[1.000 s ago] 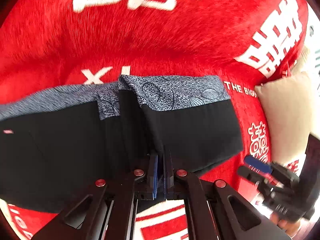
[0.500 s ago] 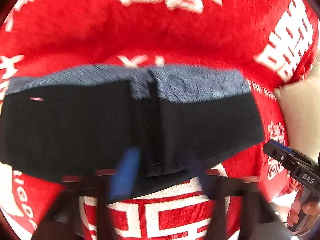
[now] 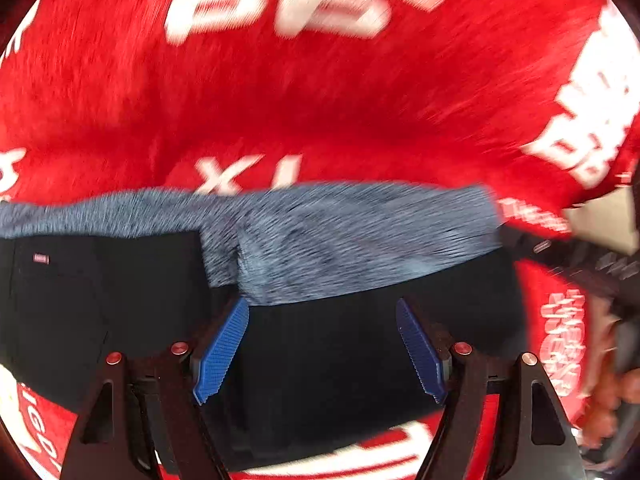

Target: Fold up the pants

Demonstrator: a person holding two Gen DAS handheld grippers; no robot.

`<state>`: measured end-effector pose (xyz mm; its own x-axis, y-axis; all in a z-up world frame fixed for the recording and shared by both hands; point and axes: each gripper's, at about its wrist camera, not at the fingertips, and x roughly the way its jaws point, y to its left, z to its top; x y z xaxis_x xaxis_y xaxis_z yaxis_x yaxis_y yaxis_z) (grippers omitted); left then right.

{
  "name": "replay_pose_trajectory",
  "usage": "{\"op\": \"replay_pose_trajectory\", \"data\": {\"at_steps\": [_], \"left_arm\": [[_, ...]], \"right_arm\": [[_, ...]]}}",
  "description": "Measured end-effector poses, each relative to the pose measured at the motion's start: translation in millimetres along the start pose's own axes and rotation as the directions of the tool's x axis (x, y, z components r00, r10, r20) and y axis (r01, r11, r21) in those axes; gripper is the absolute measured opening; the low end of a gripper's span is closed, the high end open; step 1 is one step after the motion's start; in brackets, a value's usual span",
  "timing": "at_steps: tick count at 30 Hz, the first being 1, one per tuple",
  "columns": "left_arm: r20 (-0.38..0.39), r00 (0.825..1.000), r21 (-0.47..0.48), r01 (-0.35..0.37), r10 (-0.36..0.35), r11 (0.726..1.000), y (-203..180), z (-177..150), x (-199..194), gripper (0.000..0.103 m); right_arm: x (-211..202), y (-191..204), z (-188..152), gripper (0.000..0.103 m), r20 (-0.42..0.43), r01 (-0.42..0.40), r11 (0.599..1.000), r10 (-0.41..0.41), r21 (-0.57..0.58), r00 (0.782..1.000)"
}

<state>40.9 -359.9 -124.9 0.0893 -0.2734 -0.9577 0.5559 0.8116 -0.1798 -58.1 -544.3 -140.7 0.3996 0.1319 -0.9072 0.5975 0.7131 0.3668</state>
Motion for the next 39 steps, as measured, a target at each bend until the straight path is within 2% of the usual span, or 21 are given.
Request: {"op": "replay_pose_trajectory", "data": {"at_steps": [1,2,3,6,9,12,14,15,16,20,25,29,33,34,35,36,39], "left_arm": [[-0.029,0.999,-0.019,-0.024,0.023,1.0,8.9,-3.6,10.7,0.077],[-0.039,0.999,-0.039,-0.019,0.017,0.999,16.9,-6.8,17.1,0.077],[-0.007,1.0,-0.035,-0.03,0.029,0.999,22.0,-10.0,16.3,0.079],[-0.017,1.0,-0.06,0.006,-0.007,0.998,32.8,-13.4,21.0,0.081],[-0.018,1.0,-0.064,-0.012,0.011,0.998,31.8,-13.3,19.1,0.081],[-0.023,0.999,-0.104,-0.032,0.029,0.994,35.9,-16.4,8.4,0.081],[0.003,0.999,-0.126,-0.043,0.044,0.991,42.1,-22.2,-6.4,0.081],[0.018,0.999,-0.138,-0.048,0.051,0.989,46.7,-26.7,-16.0,0.081],[0.025,0.998,-0.145,-0.053,0.057,0.988,50.1,-30.2,-22.0,0.081],[0.015,0.997,-0.195,-0.072,0.076,0.978,66.9,-51.1,-40.1,0.081],[-0.011,0.996,-0.254,-0.085,0.085,0.963,75.7,-76.9,-46.1,0.081],[-0.024,0.997,-0.299,-0.072,0.068,0.952,81.2,-94.9,-50.2,0.082],[-0.028,0.998,-0.306,-0.056,0.05,0.95,88.2,-99.6,-51.7,0.082],[-0.03,0.998,-0.305,-0.054,0.048,0.951,90.7,-101.3,-54.0,0.083],[-0.031,0.998,-0.303,-0.054,0.047,0.951,92.6,-101.1,-54.2,0.094],[-0.031,0.998,-0.3,-0.056,0.049,0.952,95.8,-102.0,-56.8,0.098],[-0.024,0.999,-0.302,-0.052,0.047,0.952,108.9,-101.7,-61.0,0.099]], "right_arm": [[7.4,1.4,1.7,0.02,-0.014,0.0,1.0,0.0,-0.011,1.0],[15.0,2.8,2.2,0.02,-0.03,0.007,1.0,-0.008,-0.026,1.0],[24.3,3.9,1.3,0.019,-0.045,0.023,0.999,-0.025,-0.046,0.999],[38.7,4.8,0.0,0.016,-0.04,0.051,0.995,-0.055,-0.081,0.998],[39.9,6.5,2.6,0.016,-0.037,0.058,0.995,-0.061,-0.076,0.997],[29.6,11.9,2.2,0.021,-0.053,0.049,0.994,-0.055,-0.093,0.997],[16.9,12.4,-3.8,0.031,-0.064,0.035,0.994,-0.042,-0.102,0.997],[10.7,12.8,-9.2,0.042,-0.064,0.031,0.994,-0.038,-0.105,0.997],[4.3,12.2,-14.4,0.047,-0.063,0.032,0.993,-0.039,-0.112,0.997],[-19.6,16.5,-48.5,0.049,-0.065,0.051,0.983,-0.063,-0.174,0.996],[-28.0,25.9,-81.1,0.053,-0.093,0.048,0.971,-0.072,-0.235,0.993],[-25.5,37.6,-91.8,0.055,-0.122,0.04,0.96,-0.076,-0.277,0.99],[-21.7,51.5,-100.6,0.06,-0.14,0.04,0.955,-0.085,-0.293,0.986],[-19.8,56.0,-102.0,0.06,-0.14,0.046,0.954,-0.091,-0.297,0.986],[-18.0,61.6,-103.8,0.06,-0.14,0.05,0.954,-0.095,-0.296,0.986],[-17.4,66.6,-105.6,0.06,-0.139,0.049,0.955,-0.094,-0.293,0.986],[-12.7,83.1,-108.1,0.067,-0.126,0.063,0.952,-0.105,-0.3,0.986]]}}
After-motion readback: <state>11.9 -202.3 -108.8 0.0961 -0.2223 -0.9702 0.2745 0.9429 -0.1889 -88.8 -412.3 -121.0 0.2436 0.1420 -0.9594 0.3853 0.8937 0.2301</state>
